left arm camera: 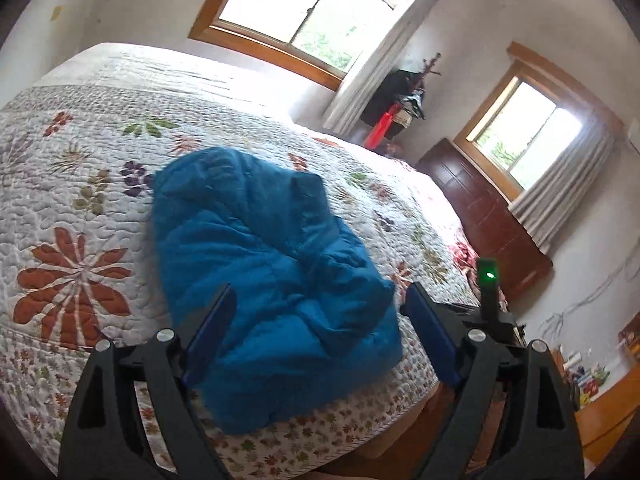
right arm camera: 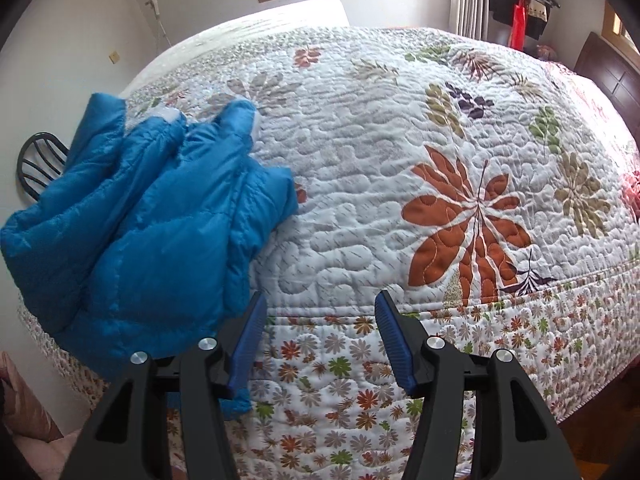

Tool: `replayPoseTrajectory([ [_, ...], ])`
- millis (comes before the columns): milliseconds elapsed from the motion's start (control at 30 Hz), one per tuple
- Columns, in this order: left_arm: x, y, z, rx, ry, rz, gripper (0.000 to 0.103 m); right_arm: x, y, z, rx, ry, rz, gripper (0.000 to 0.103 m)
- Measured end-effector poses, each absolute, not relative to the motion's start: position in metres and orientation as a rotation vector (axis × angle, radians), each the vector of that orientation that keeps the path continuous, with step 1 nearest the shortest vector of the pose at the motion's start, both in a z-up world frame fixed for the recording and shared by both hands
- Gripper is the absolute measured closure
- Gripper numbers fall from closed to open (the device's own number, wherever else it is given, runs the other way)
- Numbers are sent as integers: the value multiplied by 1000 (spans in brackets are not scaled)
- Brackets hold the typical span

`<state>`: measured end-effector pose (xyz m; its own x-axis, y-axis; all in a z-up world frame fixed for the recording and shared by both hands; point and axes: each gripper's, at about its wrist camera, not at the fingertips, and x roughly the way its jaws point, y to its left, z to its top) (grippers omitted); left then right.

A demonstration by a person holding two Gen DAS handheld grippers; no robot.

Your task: Fold large clothes

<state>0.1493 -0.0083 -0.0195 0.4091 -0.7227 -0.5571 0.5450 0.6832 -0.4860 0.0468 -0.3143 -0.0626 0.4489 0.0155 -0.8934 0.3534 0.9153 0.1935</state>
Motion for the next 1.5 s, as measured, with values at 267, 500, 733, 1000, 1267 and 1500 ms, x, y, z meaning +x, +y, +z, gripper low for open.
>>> replayPoseTrajectory([
  [267, 225, -20, -76, -57, 1000, -528, 23, 64, -276, -43, 339, 1084, -122, 45],
  [500, 215, -37, -83, 5, 973, -527, 22, 80, -263, -77, 334, 1184, -94, 44],
  [733, 204, -31, -80, 3, 976, -519, 21, 85, -266, -78, 337, 1199, -102, 43],
  [1000, 196, -18, -73, 5, 952, -487, 21, 79, -260, -19, 333, 1067, -52, 41],
  [1267, 201, 9, -65, 14, 917, -386, 19, 100, -226, 19, 363, 1055, 89, 28],
  [1500, 199, 22, -58, 7, 909, -376, 19, 127, -206, 8, 389, 1124, 157, 20],
])
